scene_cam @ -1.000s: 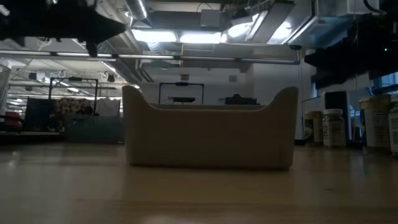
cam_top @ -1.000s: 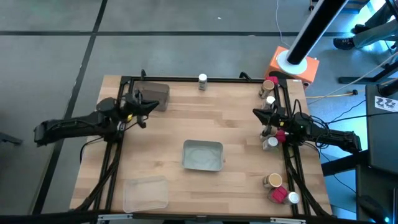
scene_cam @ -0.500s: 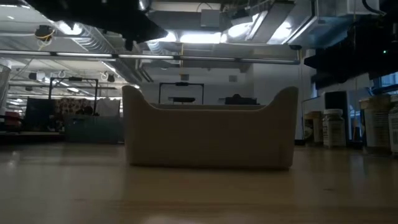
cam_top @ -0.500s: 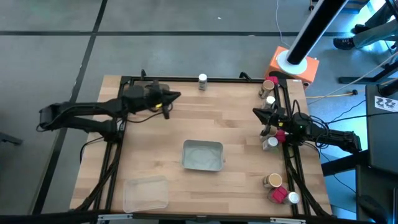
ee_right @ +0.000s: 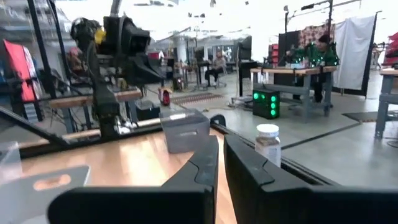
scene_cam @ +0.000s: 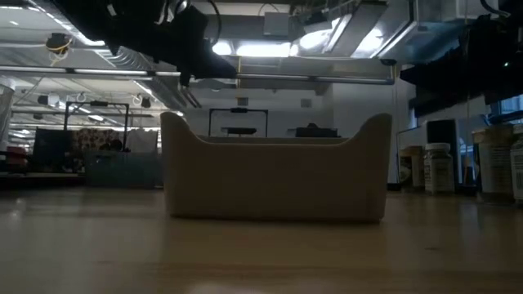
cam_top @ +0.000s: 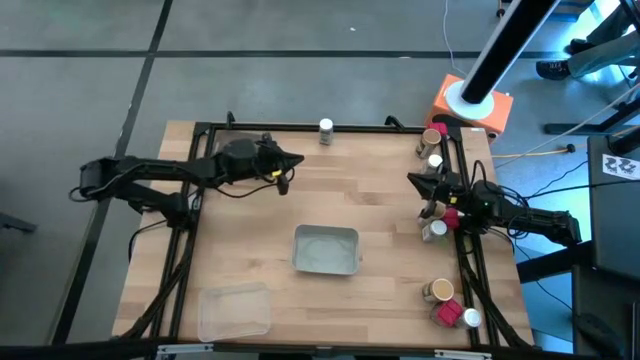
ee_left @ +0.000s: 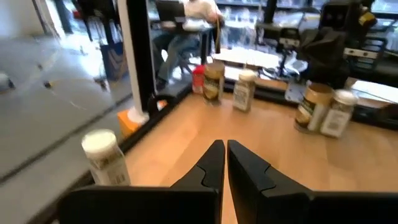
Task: Sort spices by type
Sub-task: Put the top left white seasoning bottle into the black bin
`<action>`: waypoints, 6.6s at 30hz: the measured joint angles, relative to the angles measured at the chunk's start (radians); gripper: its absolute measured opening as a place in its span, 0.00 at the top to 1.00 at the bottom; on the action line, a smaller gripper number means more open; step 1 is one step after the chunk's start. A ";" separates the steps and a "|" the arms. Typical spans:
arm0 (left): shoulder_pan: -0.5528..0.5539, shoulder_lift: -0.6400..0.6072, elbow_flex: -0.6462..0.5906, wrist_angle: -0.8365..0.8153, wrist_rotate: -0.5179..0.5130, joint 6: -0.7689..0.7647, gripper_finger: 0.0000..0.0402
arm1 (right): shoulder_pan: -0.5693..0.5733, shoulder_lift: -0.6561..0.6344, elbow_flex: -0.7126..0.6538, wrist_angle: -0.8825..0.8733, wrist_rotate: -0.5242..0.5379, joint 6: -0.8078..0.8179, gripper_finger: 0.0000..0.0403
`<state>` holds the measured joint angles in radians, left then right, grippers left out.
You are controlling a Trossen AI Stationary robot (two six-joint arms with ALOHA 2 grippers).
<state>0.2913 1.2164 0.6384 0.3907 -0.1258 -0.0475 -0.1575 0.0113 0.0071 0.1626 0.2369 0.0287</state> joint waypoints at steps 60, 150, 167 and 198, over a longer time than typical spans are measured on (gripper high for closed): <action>0.274 0.615 0.732 -0.447 -0.038 0.088 0.37 | -0.010 0.945 0.602 0.240 0.270 -0.564 0.93; 0.254 0.759 0.921 -0.687 -0.003 0.145 0.52 | -0.072 0.962 0.602 0.111 0.241 -0.508 0.93; 0.180 0.353 0.923 -1.117 -0.161 0.139 0.51 | -0.072 0.962 0.602 0.112 0.241 -0.508 0.93; 0.366 -0.059 0.477 -1.245 -0.285 -0.002 0.51 | -0.072 0.994 0.602 0.133 0.241 -0.511 0.93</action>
<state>0.6576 1.1577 1.1152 -0.8541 -0.4103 -0.0494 -0.2298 1.0050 0.6086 0.2958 0.4778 -0.4827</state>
